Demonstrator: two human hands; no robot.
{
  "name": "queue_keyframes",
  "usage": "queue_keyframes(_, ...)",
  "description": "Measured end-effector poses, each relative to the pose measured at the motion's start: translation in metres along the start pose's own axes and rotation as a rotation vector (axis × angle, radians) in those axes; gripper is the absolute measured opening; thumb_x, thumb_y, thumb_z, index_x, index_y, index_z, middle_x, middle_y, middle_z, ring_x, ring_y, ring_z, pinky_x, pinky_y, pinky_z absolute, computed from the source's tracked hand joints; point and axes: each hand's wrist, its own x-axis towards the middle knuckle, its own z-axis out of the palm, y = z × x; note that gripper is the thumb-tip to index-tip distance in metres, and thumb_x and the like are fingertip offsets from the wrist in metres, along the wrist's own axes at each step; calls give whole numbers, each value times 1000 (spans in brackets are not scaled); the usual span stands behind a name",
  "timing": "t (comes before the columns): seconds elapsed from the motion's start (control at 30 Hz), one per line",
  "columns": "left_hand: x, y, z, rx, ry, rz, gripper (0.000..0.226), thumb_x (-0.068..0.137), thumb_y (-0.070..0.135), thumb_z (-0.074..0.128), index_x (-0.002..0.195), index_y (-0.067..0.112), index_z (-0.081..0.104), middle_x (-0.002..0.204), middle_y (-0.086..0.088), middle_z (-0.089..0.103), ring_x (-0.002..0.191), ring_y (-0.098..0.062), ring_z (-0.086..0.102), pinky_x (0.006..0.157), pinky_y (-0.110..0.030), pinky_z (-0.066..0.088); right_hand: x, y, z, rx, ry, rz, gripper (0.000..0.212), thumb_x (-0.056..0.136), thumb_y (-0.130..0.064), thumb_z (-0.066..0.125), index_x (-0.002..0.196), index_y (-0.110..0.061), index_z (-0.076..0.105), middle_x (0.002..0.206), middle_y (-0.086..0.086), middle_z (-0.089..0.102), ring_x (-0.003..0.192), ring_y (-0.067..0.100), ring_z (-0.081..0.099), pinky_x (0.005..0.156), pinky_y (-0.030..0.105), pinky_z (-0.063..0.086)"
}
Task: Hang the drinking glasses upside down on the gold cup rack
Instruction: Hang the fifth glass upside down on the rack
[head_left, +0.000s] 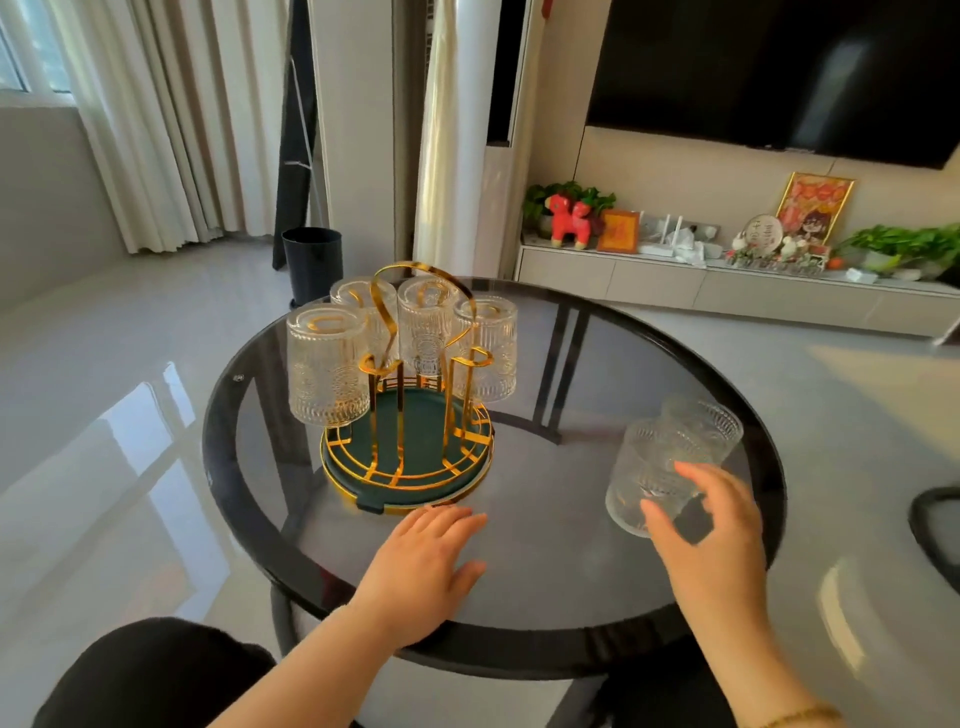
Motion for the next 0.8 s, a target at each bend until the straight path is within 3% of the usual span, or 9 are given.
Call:
queue_keyframes(0.1,3,-1,1,49,-25,-7,47,91,43,35,134,30,25,148,7,27,138,-12,17,115,-31,7,-3,28,4,25,-1,181,63,68,-12,72,123,-10,42,128,13,42,121,30,39,99,41,35)
queue_keyframes(0.2,1,-1,0,53,-26,-14,45,91,43,35,134,31,26,148,8,27,138,-11,17,115,-31,8,0,42,16,79,-77,322,82,66,-18,74,133,-15,28,139,12,35,128,27,33,102,43,34)
queue_keyframes(0.33,1,0,0,40,-2,-28,43,92,40,35,133,32,27,148,9,28,137,-9,17,114,-29,8,11,49,32,137,-91,362,93,65,-22,75,137,-14,17,143,13,32,129,29,34,105,45,35)
queue_keyframes(0.47,1,-3,2,21,24,-32,42,92,39,34,133,32,28,147,10,30,137,-9,19,114,-29,8,21,50,47,142,-46,393,97,65,-24,75,138,-18,12,142,13,35,127,32,37,102,45,35)
queue_keyframes(0.7,0,-2,0,-16,54,-30,40,92,38,34,131,30,32,144,8,35,136,-11,23,114,-29,11,24,52,54,56,-14,417,88,62,-29,76,131,-13,23,127,16,49,111,37,48,91,46,45)
queue_keyframes(0.8,-6,1,-5,-3,201,-2,37,93,37,30,123,23,47,131,2,53,127,-16,42,108,-33,29,21,52,52,89,-26,401,87,61,-26,77,130,-16,24,130,15,45,114,35,45,90,44,43)
